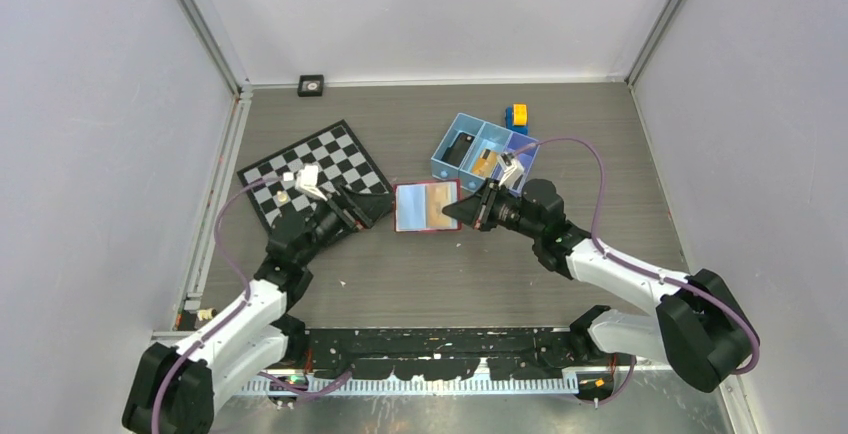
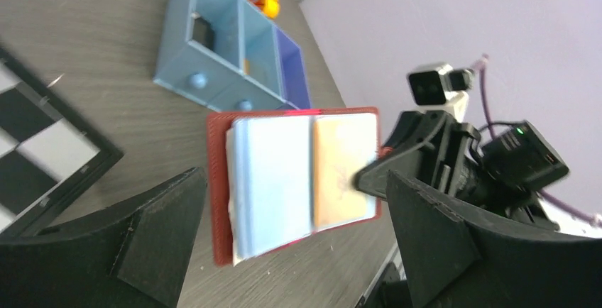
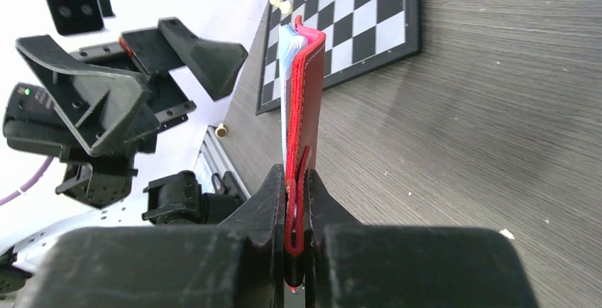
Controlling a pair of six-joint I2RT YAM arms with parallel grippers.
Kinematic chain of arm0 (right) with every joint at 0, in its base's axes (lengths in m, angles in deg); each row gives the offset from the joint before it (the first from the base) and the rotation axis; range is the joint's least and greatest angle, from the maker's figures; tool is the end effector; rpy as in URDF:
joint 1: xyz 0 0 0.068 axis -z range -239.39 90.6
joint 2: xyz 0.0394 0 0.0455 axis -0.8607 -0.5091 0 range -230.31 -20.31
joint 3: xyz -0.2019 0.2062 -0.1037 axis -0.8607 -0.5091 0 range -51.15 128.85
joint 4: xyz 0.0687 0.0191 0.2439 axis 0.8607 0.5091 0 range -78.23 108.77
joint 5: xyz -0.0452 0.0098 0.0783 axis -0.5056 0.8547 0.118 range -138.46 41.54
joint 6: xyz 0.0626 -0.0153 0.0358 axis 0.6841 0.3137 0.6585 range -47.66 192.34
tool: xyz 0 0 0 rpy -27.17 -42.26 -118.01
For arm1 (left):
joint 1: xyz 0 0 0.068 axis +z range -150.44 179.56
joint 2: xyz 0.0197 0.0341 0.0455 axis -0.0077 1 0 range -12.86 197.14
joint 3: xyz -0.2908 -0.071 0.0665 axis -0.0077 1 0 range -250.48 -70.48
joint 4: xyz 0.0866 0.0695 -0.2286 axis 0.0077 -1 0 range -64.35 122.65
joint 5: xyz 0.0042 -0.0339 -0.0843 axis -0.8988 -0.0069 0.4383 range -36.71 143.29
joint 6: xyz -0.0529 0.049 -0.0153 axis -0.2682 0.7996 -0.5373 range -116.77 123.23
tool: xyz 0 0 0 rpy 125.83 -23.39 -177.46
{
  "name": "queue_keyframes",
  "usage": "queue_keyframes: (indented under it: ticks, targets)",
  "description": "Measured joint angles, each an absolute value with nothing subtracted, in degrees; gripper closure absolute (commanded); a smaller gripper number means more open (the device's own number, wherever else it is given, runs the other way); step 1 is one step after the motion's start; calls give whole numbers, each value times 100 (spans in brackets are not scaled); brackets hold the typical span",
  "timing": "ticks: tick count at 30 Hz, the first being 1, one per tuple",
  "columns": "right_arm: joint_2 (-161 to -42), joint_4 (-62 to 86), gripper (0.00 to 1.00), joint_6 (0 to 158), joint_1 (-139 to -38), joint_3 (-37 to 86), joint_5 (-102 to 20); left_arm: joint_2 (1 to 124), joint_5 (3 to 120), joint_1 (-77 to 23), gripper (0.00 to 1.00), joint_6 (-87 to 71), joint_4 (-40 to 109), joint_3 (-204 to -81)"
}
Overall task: Take the credit cards out of the card holder
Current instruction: Pick up the card holder from the center of the board.
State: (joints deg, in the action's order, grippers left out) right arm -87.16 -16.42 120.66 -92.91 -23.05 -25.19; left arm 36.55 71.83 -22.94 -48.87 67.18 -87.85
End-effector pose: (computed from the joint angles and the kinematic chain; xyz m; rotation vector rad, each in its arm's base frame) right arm 0.1979 0.1603 0.2626 -0.0787 1.9582 1.3516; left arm 0.1688 -0.0910 0.2712 -0.1497 1.6682 -1.2591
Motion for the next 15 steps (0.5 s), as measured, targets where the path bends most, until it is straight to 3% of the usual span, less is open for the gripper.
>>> queue_keyframes:
  ticks: [5, 9, 15]
  targets:
    - [-8722, -1030, 100, 12042, -9291, -2012, -2983, 3486, 6276, -2292, 0, -5315, 6331, -8400]
    - [-8788, -424, 99, 12055, -9291, -1431, -3534, 3939, 6128, -2292, 0, -5263, 5142, -9541]
    - [-8818, -531, 100, 12053, -9276, -1396, -3684, 4435, 6539, -2332, 0, -5132, 5898, -9429]
